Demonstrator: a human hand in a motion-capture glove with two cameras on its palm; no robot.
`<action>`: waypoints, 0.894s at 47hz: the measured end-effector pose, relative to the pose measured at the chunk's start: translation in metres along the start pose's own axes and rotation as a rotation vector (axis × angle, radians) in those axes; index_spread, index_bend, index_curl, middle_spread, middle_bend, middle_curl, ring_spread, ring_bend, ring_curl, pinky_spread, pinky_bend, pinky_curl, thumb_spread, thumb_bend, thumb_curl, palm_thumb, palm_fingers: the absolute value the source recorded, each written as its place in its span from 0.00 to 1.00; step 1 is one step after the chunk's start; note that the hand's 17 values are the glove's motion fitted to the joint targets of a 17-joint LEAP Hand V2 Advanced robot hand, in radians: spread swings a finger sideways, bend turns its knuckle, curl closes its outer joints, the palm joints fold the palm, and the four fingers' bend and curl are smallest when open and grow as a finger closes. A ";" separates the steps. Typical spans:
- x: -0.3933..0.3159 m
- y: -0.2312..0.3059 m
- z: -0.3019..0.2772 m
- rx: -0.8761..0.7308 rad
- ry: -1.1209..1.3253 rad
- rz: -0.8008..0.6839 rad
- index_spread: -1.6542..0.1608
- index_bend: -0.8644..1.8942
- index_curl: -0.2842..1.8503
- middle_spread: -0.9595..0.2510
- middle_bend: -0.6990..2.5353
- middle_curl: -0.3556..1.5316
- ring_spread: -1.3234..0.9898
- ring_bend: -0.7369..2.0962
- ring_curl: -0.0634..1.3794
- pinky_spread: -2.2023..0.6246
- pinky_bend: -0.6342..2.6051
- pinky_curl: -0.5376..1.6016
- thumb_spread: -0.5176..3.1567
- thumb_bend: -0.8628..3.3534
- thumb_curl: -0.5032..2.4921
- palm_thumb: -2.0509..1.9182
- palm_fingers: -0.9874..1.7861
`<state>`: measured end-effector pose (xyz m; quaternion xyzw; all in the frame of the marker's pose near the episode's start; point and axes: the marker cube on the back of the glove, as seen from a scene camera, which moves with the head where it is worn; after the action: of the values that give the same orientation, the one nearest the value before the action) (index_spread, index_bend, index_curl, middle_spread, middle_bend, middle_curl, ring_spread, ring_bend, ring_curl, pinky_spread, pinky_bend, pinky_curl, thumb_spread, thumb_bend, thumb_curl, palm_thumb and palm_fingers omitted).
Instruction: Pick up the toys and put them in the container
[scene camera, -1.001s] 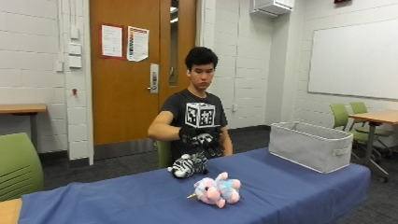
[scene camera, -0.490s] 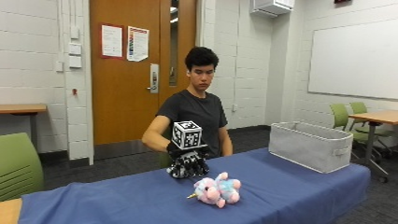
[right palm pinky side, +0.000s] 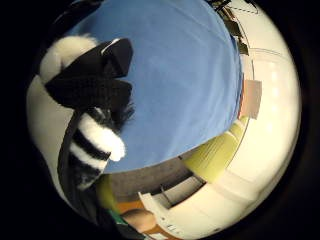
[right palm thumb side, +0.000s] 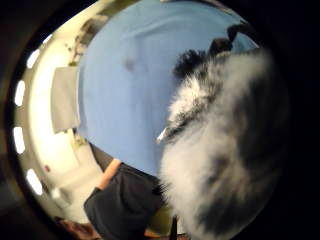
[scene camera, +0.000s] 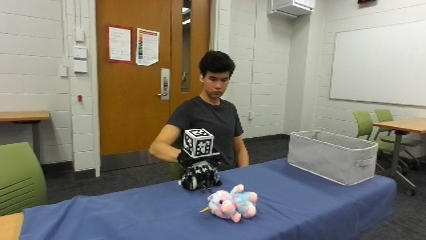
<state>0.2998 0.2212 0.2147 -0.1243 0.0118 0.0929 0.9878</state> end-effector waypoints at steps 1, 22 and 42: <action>0.000 0.001 -0.001 0.011 -0.006 -0.003 0.68 0.54 0.36 0.75 0.26 0.37 0.54 0.32 0.19 0.79 0.49 0.43 0.44 0.22 0.25 0.55 0.42; -0.002 -0.002 -0.014 0.252 -0.008 -0.021 0.72 0.39 0.36 0.56 0.41 0.44 0.40 0.61 0.35 0.67 0.43 0.40 0.43 0.26 0.33 0.66 0.75; -0.044 -0.062 -0.152 0.270 -0.121 -0.023 0.74 0.51 0.45 0.52 0.50 0.50 0.40 0.66 0.39 0.64 0.41 0.40 0.38 0.25 0.40 0.64 0.81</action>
<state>0.2681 0.1171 0.0846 0.0154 -0.0367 0.0866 0.9955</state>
